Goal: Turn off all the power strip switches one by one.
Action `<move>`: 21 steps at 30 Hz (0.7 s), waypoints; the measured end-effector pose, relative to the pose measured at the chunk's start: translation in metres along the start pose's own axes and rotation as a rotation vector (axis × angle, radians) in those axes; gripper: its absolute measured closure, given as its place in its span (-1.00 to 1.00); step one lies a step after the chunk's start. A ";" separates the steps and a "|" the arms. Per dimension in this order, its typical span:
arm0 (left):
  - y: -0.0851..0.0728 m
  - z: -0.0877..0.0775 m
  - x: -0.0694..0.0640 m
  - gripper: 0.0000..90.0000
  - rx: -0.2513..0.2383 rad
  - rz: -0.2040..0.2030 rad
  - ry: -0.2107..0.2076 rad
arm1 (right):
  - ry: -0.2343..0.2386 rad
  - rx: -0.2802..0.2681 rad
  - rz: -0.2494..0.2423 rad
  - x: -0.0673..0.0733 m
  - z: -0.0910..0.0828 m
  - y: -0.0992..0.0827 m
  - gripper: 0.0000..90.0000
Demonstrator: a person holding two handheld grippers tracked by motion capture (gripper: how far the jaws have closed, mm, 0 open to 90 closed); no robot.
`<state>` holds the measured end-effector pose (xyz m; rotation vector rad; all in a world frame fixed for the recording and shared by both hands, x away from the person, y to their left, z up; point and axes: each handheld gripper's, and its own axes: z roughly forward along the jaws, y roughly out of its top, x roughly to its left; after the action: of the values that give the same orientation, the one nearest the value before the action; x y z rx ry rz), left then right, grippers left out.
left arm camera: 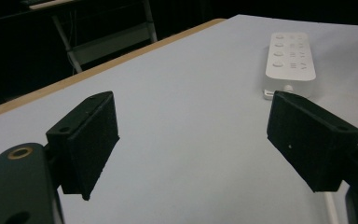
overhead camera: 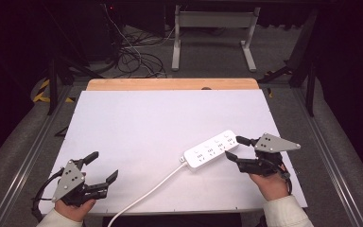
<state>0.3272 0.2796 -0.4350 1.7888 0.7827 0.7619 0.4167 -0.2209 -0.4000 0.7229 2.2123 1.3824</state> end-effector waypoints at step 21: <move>-0.001 0.002 0.000 -0.62 0.011 0.004 -0.007 | 0.081 0.030 -0.033 0.012 0.051 0.026 0.43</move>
<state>0.3285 0.2791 -0.4360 1.8027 0.7802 0.7543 0.4433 -0.1683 -0.3980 0.6479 2.3019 1.3874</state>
